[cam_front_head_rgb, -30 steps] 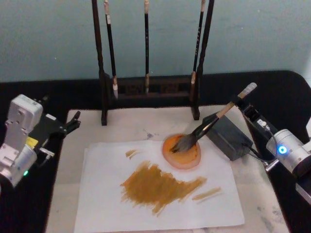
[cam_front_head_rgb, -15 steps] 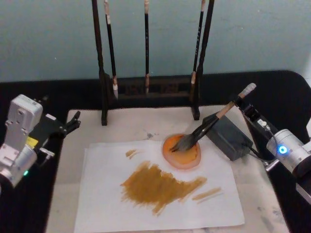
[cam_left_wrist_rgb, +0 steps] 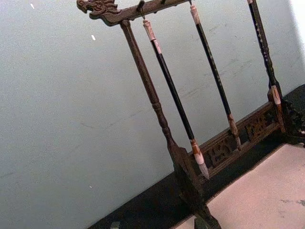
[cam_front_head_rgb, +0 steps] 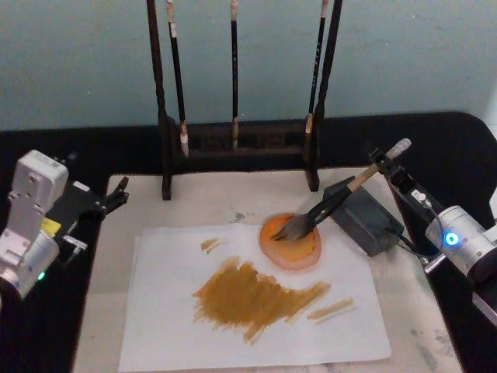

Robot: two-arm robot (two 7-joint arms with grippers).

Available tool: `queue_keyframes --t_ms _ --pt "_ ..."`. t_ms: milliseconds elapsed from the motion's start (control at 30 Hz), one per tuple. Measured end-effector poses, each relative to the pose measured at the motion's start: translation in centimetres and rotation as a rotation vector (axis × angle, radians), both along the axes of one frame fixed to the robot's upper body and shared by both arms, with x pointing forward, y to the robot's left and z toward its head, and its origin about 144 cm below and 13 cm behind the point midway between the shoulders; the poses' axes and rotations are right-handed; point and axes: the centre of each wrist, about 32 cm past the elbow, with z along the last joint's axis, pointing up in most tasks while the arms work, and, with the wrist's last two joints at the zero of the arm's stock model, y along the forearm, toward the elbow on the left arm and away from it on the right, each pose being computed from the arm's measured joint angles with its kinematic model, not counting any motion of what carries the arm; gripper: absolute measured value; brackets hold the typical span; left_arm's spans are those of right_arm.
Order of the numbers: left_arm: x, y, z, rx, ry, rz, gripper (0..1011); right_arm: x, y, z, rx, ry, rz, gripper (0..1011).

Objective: Pick up the brush from the inkstone, write on the paper, then place the brush back to its original position.

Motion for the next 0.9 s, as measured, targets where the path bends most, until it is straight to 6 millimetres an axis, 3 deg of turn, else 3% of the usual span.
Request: queue_keyframes --t_ms 267,900 --pt "0.00 0.00 0.00 0.000 0.000 0.000 1010 0.00 -0.01 0.01 0.000 0.000 0.000 993" --pt "0.00 0.00 0.00 0.000 0.000 0.000 1010 -0.44 -0.49 -0.43 0.011 0.020 -0.023 1000"
